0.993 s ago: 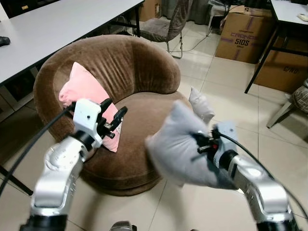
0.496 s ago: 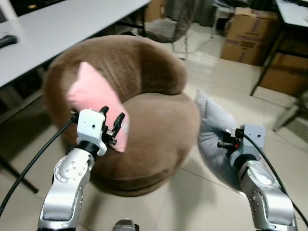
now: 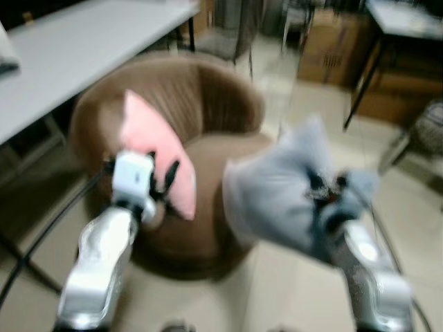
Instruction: Move the pillow to the sofa from floor
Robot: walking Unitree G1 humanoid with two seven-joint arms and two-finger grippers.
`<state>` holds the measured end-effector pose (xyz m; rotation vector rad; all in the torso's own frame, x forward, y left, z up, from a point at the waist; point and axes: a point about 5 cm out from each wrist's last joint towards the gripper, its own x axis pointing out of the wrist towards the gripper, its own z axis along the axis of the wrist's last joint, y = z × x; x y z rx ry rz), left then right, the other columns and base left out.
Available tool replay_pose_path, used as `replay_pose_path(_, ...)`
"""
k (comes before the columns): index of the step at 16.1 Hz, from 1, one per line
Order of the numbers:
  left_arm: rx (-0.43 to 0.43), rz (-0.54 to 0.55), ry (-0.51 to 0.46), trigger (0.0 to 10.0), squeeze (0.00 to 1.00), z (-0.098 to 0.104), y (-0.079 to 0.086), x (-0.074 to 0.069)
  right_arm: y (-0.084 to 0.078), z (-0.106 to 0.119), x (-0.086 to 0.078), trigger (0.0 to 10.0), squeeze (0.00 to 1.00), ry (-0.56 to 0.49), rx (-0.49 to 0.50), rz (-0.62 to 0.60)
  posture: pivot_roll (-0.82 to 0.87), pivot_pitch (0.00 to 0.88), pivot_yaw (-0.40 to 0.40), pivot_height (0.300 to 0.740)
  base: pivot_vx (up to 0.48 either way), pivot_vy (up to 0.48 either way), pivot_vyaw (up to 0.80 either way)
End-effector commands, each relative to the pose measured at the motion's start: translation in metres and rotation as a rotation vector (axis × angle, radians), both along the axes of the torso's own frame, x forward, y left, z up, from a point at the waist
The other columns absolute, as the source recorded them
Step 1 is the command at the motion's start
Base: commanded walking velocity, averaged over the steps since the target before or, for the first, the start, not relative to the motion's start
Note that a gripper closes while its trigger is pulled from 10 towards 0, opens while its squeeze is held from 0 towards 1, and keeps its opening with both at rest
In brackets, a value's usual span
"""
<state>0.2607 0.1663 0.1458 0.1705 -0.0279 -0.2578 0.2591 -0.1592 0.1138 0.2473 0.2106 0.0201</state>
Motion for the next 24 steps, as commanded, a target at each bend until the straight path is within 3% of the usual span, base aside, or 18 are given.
replay_pose_path(1,-0.007,-0.012,-0.01,10.0,0.05,0.003,-0.003,0.0,-0.008,0.018,0.005,10.0,0.0,-0.073,-0.048,-0.036,0.08,0.0,0.003,0.74,0.0,0.0,0.0)
replay_pose_path(3,-0.034,0.011,-0.034,10.0,0.05,0.008,-0.001,0.003,-0.004,0.021,0.007,10.0,0.0,-0.075,-0.058,-0.011,0.09,0.0,0.002,0.74,0.0,0.0,0.0)
replay_pose_path(6,-0.044,0.03,-0.034,10.0,0.06,0.01,0.003,0.003,0.001,0.023,0.011,10.0,0.0,-0.072,-0.17,-0.007,0.09,0.0,0.001,0.74,0.273,0.0,0.0)
replay_pose_path(8,-0.043,0.042,-0.03,10.0,0.06,0.009,0.005,0.004,0.004,0.026,0.012,10.0,0.0,-0.085,-0.051,0.022,0.1,0.0,-0.007,0.74,0.311,0.0,0.0)
replay_pose_path(9,-0.045,0.045,-0.03,10.0,0.06,0.009,0.006,0.005,0.005,0.027,0.012,10.0,0.0,-0.088,-0.042,0.033,0.1,0.0,-0.007,0.74,0.315,0.0,0.0)
replay_pose_path(11,-0.062,0.076,-0.024,10.0,0.06,0.008,0.008,0.006,0.01,0.028,0.012,10.0,0.0,-0.104,-0.15,0.092,0.1,0.0,-0.007,0.74,0.341,0.0,0.0)
replay_pose_path(17,-0.086,0.136,-0.027,10.0,0.06,0.008,0.014,0.007,0.01,0.031,0.015,10.0,0.0,-0.114,-0.094,0.089,0.1,0.0,-0.024,0.74,0.352,0.0,0.0)
replay_pose_path(24,-0.082,0.14,-0.025,10.0,0.06,0.007,0.014,0.005,0.007,0.031,0.016,10.0,0.0,-0.122,-0.121,0.074,0.1,0.0,-0.026,0.74,0.355,0.0,0.0)
